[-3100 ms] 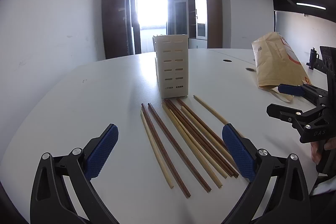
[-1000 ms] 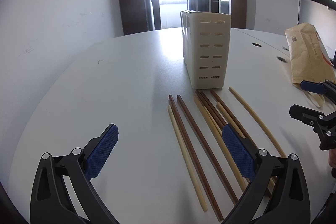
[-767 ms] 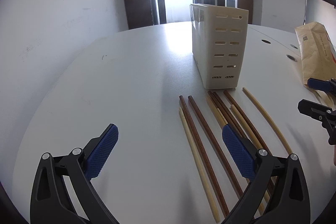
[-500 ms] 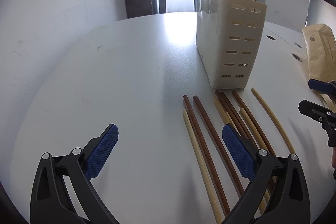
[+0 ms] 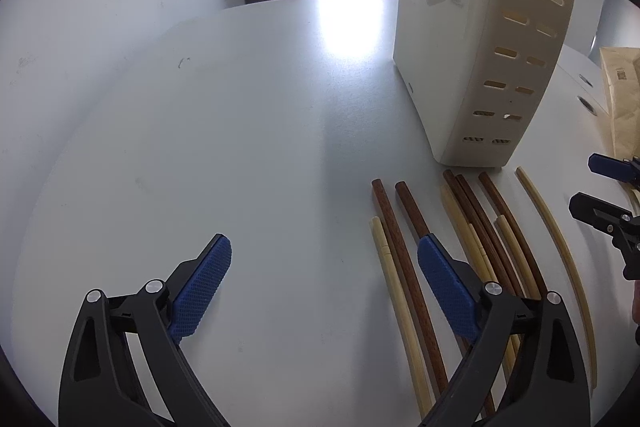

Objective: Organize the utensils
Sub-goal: 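Lower the right tool onto a light bamboo chopstick and close it, then lift the chopstick with the right tool and carry it over the holder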

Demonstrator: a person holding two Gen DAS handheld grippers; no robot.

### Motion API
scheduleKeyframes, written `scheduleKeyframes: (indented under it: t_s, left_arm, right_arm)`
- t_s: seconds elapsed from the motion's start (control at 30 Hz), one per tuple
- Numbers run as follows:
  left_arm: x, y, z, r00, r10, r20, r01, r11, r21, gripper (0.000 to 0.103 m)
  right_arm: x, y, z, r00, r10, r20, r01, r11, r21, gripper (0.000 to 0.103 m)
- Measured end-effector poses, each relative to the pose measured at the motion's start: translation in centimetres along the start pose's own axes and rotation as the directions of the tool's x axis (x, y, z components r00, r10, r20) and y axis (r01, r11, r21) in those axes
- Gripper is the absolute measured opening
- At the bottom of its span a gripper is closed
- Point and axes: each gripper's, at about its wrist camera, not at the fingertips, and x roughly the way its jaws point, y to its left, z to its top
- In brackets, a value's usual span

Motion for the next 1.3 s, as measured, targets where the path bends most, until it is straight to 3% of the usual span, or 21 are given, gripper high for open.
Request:
scheduleKeyframes:
  t_s: [0.53,0.77,0.83,0.9,1.03,1.1,1.3]
  left_arm:
    - [2.4,-0.7,-0.5,0.999,0.008,-0.052,-0.006,0.999,0.037,0.070]
    - [2.5,-1.1,-1.3,0.996,-0.055,-0.077,0.059,0.997,0.044,0.049]
    - [2.5,-1.4,-1.4,0.994,-0.064,-0.083,0.069,0.996,0.055,0.043]
    - [2.4,-1.8,-1.6,0.994,-0.072,-0.088,0.079,0.995,0.069,0.034]
    - [2.2,-2.6,-2.1,0.993,-0.085,-0.087,0.094,0.990,0.104,0.019]
    - [2.2,-2.9,-2.3,0.992,-0.086,-0.088,0.097,0.988,0.121,0.009]
    - [2.5,-2.7,-2.3,0.993,-0.085,-0.081,0.094,0.988,0.119,0.005]
  right_arm:
    - [2.7,0.7,0.1,0.997,0.002,-0.076,-0.003,1.000,-0.012,0.069]
    - [3.2,1.4,-0.3,0.995,0.002,-0.104,-0.006,0.999,-0.031,0.056]
    - [3.1,1.6,-0.3,0.994,-0.008,-0.113,0.004,0.999,-0.042,0.049]
    - [2.9,1.8,-0.4,0.993,-0.014,-0.121,0.008,0.999,-0.048,0.036]
    - [2.8,2.3,-0.5,0.990,-0.009,-0.139,0.001,0.998,-0.061,0.026]
    - [3.1,2.0,0.2,0.989,-0.006,-0.151,-0.003,0.998,-0.059,0.015]
    - [3.0,1.9,0.7,0.987,0.015,-0.158,-0.021,0.999,-0.037,0.007]
